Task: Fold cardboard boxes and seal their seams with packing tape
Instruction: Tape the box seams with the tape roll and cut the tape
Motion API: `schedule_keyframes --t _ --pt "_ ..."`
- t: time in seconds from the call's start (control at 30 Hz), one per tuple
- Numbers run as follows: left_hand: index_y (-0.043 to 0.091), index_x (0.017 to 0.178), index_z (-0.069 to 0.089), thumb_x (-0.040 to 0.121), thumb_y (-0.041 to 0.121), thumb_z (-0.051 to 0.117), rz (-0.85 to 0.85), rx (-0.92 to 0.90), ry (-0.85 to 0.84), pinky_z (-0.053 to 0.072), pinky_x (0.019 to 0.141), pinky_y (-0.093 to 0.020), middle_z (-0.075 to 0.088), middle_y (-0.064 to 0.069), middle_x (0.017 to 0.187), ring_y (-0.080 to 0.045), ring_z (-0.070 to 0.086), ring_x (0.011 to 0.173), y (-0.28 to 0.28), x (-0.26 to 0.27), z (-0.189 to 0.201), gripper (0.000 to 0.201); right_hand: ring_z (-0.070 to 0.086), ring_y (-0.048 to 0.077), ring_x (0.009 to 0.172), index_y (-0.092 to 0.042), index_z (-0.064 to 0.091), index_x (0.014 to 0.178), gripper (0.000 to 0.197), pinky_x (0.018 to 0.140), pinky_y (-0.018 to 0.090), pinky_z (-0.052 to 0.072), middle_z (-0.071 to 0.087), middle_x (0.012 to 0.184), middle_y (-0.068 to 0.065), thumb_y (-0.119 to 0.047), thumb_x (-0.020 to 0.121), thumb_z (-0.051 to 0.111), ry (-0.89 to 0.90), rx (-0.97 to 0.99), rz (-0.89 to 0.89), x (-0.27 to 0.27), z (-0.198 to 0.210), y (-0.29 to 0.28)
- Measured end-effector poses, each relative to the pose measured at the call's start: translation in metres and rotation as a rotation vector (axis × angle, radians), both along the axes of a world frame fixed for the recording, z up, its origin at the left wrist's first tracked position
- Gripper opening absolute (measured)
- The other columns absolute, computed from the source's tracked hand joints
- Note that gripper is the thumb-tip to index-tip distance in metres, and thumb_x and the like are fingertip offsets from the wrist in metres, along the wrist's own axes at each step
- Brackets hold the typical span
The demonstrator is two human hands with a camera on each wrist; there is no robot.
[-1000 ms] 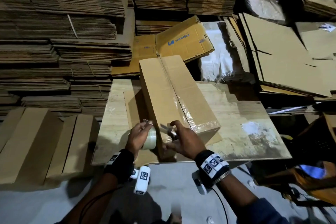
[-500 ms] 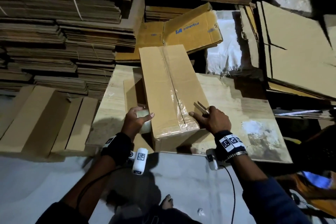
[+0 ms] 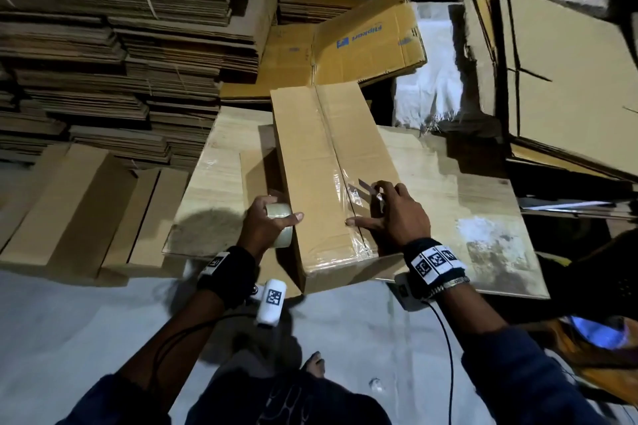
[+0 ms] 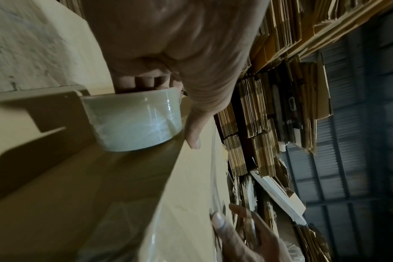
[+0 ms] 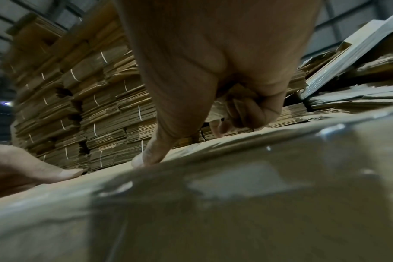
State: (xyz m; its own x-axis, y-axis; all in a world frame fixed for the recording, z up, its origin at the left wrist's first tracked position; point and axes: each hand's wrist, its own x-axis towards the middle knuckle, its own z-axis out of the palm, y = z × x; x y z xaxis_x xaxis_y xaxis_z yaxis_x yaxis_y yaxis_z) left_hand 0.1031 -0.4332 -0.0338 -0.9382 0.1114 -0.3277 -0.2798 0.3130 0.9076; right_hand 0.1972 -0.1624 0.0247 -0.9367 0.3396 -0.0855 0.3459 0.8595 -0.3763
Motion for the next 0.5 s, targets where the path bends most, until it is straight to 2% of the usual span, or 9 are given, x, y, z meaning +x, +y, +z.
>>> schedule_keyframes --t 0.1,0.2,0.3,0.37,0.43,0.5 --pt "0.017 0.122 0.064 0.048 0.051 0.098 -0.044 -0.015 -0.024 0.053 0.093 -0.035 0.067 -0.003 0.124 -0.021 0.065 0.113 -0.002 -0.006 0.001 0.089 0.068 0.033 0.094 -0.030 0.047 0.133 0.101 0.072 0.042 0.057 0.058 0.119 0.001 -0.090 0.056 0.073 0.020 0.012 0.001 -0.021 0.001 -0.003" --pt "0.016 0.122 0.063 0.054 0.041 0.102 -0.076 -0.054 -0.038 0.050 0.092 -0.033 0.065 -0.005 0.126 -0.023 0.062 0.115 -0.003 -0.012 0.003 0.082 0.067 0.036 0.096 -0.025 0.049 0.132 0.100 0.069 0.039 0.051 0.059 0.118 0.004 -0.086 0.057 0.077 0.010 0.011 -0.008 -0.049 0.004 -0.005" --pt "0.023 0.116 0.063 0.033 0.060 0.096 -0.119 -0.099 -0.053 0.052 0.097 -0.037 0.064 -0.004 0.127 -0.023 0.061 0.116 -0.003 -0.024 0.003 0.097 0.066 0.035 0.095 -0.025 0.049 0.124 0.096 0.072 0.040 0.054 0.062 0.111 0.005 -0.087 0.056 0.076 -0.034 -0.022 -0.024 -0.070 0.004 0.001" --pt "0.028 0.109 0.063 0.025 0.064 0.095 -0.169 -0.145 -0.067 0.053 0.101 -0.042 0.066 -0.003 0.123 -0.024 0.061 0.114 -0.005 -0.036 0.000 0.096 0.066 0.033 0.093 -0.026 0.047 0.119 0.093 0.075 0.043 0.057 0.065 0.108 0.005 -0.088 0.056 0.075 -0.081 -0.042 -0.030 -0.080 0.001 0.009" --pt "0.030 0.105 0.065 0.026 0.064 0.097 -0.200 -0.135 -0.099 0.056 0.098 -0.043 0.070 -0.003 0.117 -0.024 0.066 0.109 -0.008 -0.050 -0.002 0.091 0.066 0.031 0.095 -0.024 0.045 0.120 0.087 0.078 0.042 0.056 0.068 0.109 0.005 -0.080 0.064 0.079 -0.162 -0.078 -0.024 -0.091 0.003 0.015" --pt "0.025 0.104 0.071 0.035 0.067 0.098 -0.168 -0.060 -0.131 0.059 0.093 -0.044 0.075 -0.003 0.111 -0.022 0.072 0.102 -0.014 -0.071 0.000 0.086 0.066 0.033 0.102 -0.018 0.047 0.125 0.074 0.079 0.037 0.051 0.068 0.116 0.009 -0.064 0.078 0.080 -0.250 -0.117 -0.021 -0.105 0.009 0.022"
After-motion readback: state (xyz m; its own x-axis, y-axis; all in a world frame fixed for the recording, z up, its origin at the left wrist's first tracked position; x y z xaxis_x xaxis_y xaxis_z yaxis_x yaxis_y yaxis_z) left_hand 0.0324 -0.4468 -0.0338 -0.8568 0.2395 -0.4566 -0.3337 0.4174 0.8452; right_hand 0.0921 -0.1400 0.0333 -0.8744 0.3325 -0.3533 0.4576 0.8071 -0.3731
